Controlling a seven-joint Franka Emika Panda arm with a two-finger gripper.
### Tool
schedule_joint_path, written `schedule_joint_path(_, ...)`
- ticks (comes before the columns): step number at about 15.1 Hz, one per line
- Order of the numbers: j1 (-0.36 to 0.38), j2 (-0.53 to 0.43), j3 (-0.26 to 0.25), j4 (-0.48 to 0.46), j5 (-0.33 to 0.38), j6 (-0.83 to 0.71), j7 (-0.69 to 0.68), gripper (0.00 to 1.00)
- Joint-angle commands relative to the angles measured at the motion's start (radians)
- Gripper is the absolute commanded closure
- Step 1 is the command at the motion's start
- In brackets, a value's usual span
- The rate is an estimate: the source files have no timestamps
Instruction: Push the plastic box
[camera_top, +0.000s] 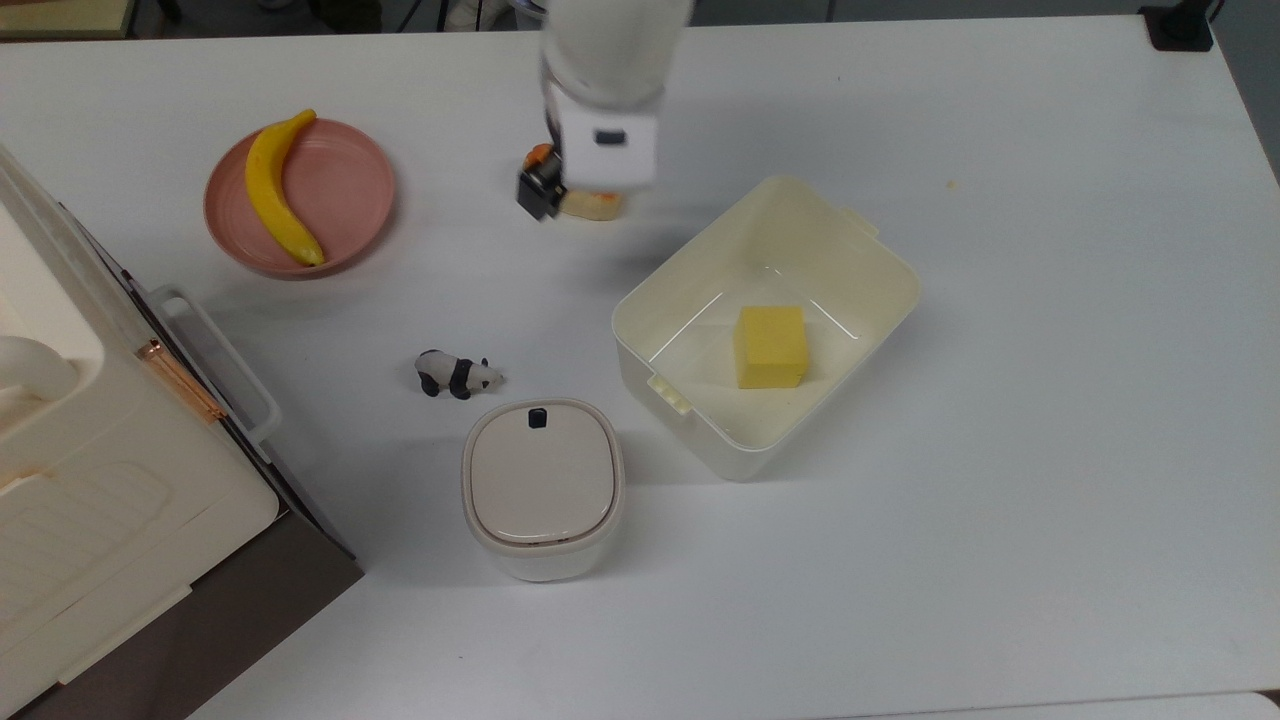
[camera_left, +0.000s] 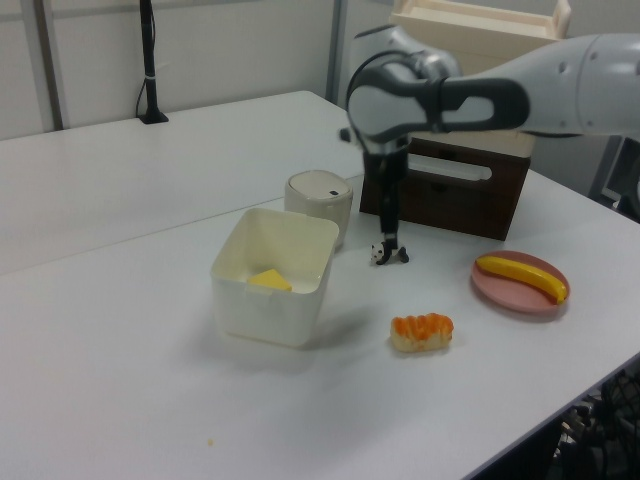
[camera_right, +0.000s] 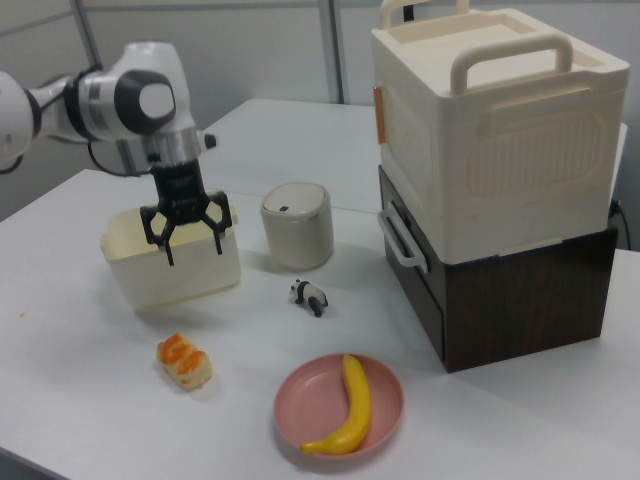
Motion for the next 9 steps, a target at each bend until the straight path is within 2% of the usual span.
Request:
schedule_joint_path(1,0.058,0.072,-0.012,-0.001,-0.024,0.083,0.007,0.14)
schedule_joint_path(6,0.13,0.147,-0.032,0.069,-0.024,0.187,0.093,0.12)
schedule_joint_path(9,0.154,0.171,-0.032,0.072,-0.031,0.265,0.136,0.05)
